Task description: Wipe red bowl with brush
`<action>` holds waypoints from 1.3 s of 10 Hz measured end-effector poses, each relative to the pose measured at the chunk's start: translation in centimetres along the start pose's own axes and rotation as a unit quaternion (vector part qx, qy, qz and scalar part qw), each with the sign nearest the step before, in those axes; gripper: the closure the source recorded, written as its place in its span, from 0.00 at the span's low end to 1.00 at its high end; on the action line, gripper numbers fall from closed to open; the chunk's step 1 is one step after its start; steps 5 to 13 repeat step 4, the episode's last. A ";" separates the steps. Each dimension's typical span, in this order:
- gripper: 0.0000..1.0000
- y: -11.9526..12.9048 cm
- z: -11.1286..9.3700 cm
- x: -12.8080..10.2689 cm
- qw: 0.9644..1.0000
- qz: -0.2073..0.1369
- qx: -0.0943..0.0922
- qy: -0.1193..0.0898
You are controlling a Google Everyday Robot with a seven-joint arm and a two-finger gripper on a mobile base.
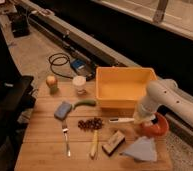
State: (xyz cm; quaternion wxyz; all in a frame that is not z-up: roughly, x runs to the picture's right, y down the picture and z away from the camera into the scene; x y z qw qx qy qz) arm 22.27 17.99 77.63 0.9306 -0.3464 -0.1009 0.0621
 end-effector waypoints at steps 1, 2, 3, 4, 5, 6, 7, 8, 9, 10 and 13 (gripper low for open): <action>1.00 0.8 0.1 0.1 1.000 0.002 -0.004 0.003; 1.00 1.7 0.0 0.6 1.000 0.008 -0.005 0.020; 1.00 1.7 -0.5 1.7 0.999 0.018 0.000 0.029; 1.00 1.5 -0.9 2.5 0.999 0.026 0.003 0.030; 1.00 1.5 -0.9 2.5 0.999 0.026 0.003 0.030; 1.00 1.5 -0.9 2.5 0.999 0.026 0.003 0.030; 1.00 1.5 -0.9 2.5 0.999 0.026 0.003 0.030; 1.00 1.5 -0.9 2.5 0.999 0.026 0.003 0.030; 1.00 1.5 -0.9 2.5 0.999 0.026 0.003 0.030; 1.00 1.5 -0.9 2.5 0.999 0.026 0.003 0.030; 1.00 1.5 -0.9 2.5 0.999 0.026 0.003 0.030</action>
